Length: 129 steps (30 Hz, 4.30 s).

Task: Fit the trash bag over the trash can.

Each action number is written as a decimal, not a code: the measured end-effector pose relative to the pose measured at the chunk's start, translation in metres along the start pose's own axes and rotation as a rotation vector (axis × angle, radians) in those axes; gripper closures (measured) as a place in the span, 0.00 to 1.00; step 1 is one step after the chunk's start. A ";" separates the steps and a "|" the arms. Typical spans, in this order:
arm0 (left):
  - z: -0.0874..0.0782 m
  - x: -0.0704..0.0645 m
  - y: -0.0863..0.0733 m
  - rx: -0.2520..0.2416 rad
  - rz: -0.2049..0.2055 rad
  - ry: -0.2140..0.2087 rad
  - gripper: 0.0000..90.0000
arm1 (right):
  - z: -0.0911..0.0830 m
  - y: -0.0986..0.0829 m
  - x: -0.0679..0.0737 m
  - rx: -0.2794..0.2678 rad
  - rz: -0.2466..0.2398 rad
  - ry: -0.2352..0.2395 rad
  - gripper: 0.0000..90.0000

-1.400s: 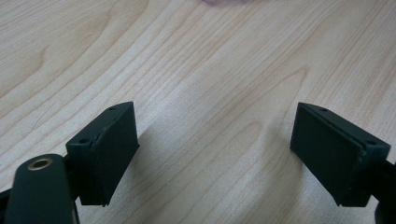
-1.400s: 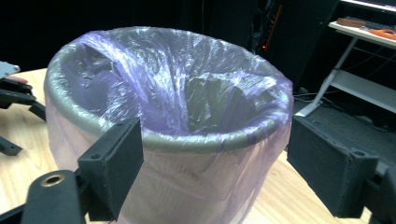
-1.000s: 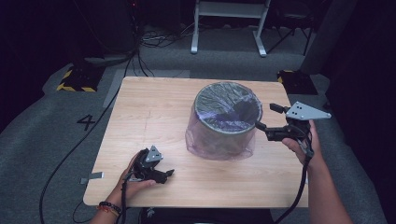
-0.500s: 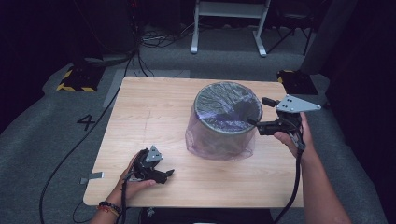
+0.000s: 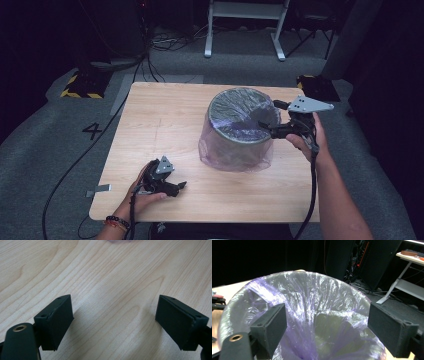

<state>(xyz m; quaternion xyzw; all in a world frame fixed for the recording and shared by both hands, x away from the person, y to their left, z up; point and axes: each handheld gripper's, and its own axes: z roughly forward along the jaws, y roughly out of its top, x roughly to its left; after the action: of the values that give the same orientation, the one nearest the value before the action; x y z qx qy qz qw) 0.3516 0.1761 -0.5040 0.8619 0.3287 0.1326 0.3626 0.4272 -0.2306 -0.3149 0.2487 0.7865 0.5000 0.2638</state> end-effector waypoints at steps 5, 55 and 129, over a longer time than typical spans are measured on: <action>0.000 0.000 0.000 0.001 0.000 0.000 0.16 | 0.010 0.004 0.001 0.013 0.005 0.010 0.18; 0.000 0.000 0.000 0.000 0.000 0.000 0.16 | 0.101 0.027 0.020 0.572 -0.113 0.112 0.28; 0.000 0.000 0.000 0.001 0.002 -0.002 0.16 | 0.089 0.038 0.021 0.491 -0.122 0.000 0.23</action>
<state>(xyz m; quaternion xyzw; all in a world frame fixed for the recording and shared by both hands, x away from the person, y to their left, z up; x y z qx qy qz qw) 0.3515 0.1761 -0.5040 0.8627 0.3273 0.1319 0.3623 0.4759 -0.1443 -0.3159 0.2574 0.8978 0.2772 0.2254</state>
